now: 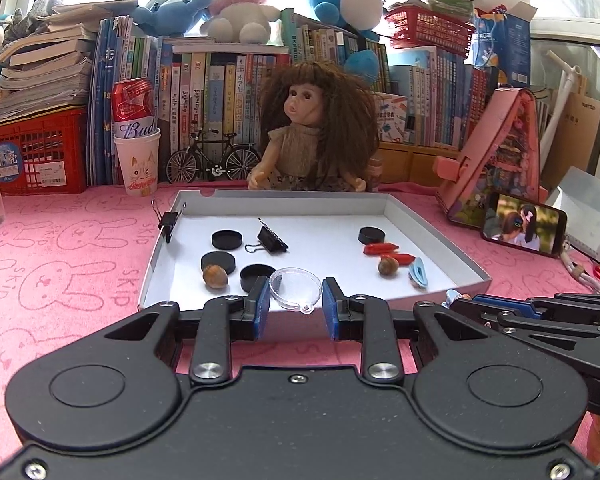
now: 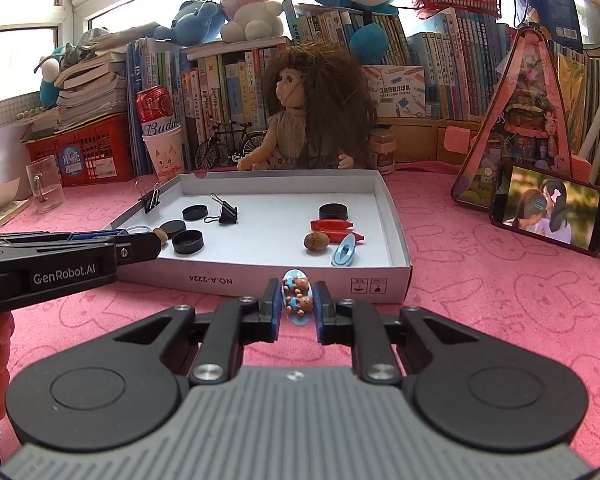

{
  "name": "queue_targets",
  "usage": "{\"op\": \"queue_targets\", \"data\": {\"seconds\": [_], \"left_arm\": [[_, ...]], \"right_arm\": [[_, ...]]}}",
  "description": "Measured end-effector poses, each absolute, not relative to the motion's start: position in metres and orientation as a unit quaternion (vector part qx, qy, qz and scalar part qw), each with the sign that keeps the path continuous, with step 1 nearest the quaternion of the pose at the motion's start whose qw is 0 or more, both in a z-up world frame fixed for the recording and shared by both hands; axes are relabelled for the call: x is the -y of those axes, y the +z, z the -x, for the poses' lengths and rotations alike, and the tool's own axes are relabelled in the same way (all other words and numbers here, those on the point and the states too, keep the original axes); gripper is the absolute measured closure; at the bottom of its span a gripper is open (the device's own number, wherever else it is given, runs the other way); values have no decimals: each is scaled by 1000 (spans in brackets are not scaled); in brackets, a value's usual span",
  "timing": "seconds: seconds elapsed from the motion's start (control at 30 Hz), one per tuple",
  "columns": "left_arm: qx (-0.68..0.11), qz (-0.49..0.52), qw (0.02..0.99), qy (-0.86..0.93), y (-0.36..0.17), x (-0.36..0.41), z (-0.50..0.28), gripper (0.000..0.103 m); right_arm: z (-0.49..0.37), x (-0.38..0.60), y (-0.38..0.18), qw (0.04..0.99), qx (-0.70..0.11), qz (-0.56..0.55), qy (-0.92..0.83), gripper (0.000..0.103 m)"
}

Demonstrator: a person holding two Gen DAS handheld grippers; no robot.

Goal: Organize rigid objects
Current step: 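Carry the clear lid and blue capsule over the tray with both tools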

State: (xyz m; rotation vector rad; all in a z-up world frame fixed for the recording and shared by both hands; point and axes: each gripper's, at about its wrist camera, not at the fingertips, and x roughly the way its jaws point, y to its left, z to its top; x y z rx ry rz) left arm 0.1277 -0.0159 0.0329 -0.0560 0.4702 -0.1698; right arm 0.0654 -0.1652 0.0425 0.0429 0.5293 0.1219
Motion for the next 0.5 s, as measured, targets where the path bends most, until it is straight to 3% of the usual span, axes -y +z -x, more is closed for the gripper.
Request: {"op": "queue_targets", "data": {"seconds": [0.5], "left_arm": [[-262,59,960,-84,26,17,-192,77]], "right_arm": [[-124,169,44,956,-274,-75,74,82]]}}
